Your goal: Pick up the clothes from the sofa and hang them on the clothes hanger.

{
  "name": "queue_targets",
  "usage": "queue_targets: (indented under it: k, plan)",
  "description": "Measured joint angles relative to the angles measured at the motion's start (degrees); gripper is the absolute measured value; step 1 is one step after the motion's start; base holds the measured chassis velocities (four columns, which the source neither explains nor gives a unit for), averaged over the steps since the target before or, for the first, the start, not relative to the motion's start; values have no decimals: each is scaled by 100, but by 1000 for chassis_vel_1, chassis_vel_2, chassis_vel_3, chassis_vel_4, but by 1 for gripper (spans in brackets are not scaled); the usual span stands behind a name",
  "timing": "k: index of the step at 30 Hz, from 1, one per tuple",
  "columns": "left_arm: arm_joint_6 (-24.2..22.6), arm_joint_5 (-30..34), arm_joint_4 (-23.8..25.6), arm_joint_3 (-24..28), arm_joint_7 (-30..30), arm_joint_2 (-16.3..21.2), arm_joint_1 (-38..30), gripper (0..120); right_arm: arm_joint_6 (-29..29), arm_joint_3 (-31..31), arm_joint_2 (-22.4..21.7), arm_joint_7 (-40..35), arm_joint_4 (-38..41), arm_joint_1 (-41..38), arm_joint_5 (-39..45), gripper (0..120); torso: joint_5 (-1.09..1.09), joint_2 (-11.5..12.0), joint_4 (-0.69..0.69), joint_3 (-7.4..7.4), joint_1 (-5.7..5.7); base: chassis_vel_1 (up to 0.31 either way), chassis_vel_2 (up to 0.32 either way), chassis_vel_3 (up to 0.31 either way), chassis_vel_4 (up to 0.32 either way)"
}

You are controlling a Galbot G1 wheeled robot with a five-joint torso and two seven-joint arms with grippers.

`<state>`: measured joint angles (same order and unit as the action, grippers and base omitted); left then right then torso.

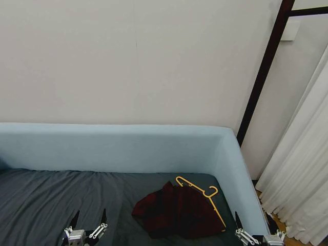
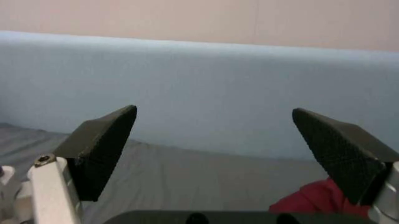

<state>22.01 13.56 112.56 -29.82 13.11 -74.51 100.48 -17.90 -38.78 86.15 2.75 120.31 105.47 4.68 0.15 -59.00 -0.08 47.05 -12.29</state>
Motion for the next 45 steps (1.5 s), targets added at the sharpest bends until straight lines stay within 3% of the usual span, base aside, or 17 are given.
queue_targets:
  k: [17,24,29,30,34,37,39,40,44,45]
  plan:
    - [257,2,122,133,-44,44,62,99,-230,-37,-147,112,-87,16,260,100,0,0,0,0,0,0,0,0,0]
    - [317,-88,20,185,-69,79,26,99,-21,111,-211,19,17,3,290,100,0,0,-1,0,0,0,0,0,0]
    - [415,-98,-283,247,-81,88,75,99,888,490,-1005,-288,334,-297,953,100,1,0,4,0,0,0,0,0,0]
    - [415,-98,-283,247,-81,88,75,99,888,490,-1005,-288,334,-297,953,100,1,0,4,0,0,0,0,0,0]
    - [415,-108,-545,543,-121,185,-54,99,1632,515,-1820,-506,390,-553,1953,100,-1,0,-6,0,-1,0,0,0,0]
    - [434,-150,-602,584,-145,130,-6,99,2056,690,-2306,-568,213,-990,2498,100,1,0,-2,0,-1,0,0,0,0]
    - [472,-184,-609,580,-165,48,74,99,2342,1004,-2724,-604,-45,-1515,2878,100,1,1,2,1,0,0,0,0,0]
    - [472,-184,-609,580,-165,48,74,99,2342,1004,-2724,-604,-45,-1515,2878,100,1,1,2,1,0,0,0,0,0]
    - [518,-279,-597,474,-179,-85,210,99,2635,2237,-3298,-634,-889,-2884,3204,100,1,1,-2,1,0,0,0,0,0]
    - [518,-279,-597,474,-179,-85,210,99,2635,2237,-3298,-634,-889,-2884,3204,100,1,1,-2,1,0,0,0,0,0]
